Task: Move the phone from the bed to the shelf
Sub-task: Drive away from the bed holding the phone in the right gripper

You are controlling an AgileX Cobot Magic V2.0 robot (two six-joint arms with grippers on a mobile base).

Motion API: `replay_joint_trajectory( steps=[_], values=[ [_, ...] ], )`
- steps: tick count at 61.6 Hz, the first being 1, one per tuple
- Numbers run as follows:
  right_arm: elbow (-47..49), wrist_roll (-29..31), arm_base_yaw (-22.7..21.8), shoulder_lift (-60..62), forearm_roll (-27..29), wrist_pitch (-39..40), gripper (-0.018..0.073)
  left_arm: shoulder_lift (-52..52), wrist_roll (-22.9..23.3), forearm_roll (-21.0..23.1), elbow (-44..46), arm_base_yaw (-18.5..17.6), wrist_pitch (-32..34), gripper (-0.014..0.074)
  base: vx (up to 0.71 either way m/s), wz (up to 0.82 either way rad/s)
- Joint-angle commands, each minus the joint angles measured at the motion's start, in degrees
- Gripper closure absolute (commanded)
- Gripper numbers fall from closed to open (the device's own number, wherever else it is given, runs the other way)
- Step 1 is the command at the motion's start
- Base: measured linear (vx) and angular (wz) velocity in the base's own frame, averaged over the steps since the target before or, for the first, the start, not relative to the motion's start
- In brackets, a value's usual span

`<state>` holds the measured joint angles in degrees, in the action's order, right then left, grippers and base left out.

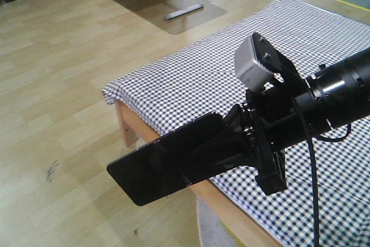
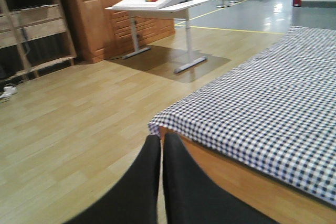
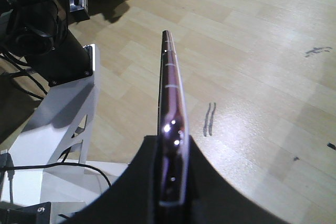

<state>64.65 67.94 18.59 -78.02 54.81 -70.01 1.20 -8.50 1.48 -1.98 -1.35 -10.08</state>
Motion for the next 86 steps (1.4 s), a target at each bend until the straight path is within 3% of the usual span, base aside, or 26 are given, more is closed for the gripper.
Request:
replay_joint_trajectory(
  steps=[1,86],
  values=[
    [1.44,0.17,0.04,1.87,4.72,-3.67,0.0562,0.3,0.33,0.52,1.32,0.08,4.04,0.0595,-0.1,0.39],
    [1.44,0.17,0.04,1.87,4.72,-3.67,0.0562,0.3,0.33,0.52,1.32,0.08,4.04,0.0595,-0.05,0.42]
  ],
)
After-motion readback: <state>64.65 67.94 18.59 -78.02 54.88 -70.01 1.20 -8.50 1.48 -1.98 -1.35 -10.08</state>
